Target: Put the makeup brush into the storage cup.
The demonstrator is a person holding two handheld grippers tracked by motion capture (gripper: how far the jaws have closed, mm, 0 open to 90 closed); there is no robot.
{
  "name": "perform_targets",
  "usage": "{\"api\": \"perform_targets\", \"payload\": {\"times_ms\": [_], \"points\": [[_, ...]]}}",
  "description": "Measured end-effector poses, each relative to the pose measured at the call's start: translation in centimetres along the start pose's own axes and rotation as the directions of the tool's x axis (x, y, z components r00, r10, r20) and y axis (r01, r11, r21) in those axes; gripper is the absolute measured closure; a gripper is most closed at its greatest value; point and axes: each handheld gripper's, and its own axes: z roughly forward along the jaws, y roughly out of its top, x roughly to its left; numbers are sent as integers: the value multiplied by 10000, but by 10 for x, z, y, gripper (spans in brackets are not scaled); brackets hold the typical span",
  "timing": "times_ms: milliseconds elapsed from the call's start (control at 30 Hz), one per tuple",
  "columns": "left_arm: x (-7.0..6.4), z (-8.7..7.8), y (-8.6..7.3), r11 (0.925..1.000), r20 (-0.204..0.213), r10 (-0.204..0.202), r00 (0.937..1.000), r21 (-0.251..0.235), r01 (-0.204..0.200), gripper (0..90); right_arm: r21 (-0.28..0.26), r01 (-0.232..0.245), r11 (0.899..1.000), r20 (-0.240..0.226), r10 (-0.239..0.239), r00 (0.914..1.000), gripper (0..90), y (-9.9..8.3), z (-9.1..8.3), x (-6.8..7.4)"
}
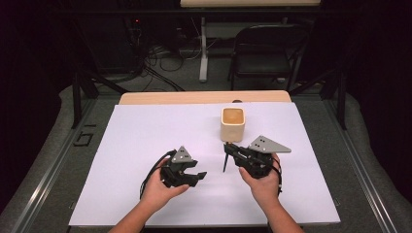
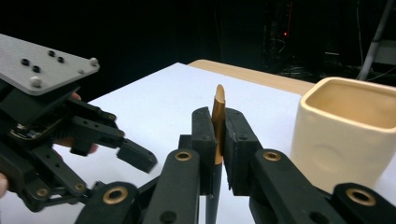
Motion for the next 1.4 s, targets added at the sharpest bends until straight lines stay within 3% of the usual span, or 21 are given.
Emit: {"api": "perform_targets", "payload": {"times_ms": [233, 633, 833, 1400], "points": [[10, -7, -11, 9995, -305, -185, 9994, -246, 177, 390, 47, 158, 9999, 228, -159, 9996, 842, 4, 2, -13], [25, -7, -34, 9969, -524, -786, 9955, 18, 788, 364, 88, 12, 10000, 816, -19, 9967, 842, 15, 5, -36], [25, -5, -36, 9972, -568, -735, 9957, 116, 743, 357, 31, -71, 10000, 1085, 67, 9941, 842, 24, 7, -47], [27, -8, -37, 9964, -743, -844, 9937, -50, 843, 352, 65, -77, 9999, 1163, 69, 9932, 842, 32, 9, -52]]}}
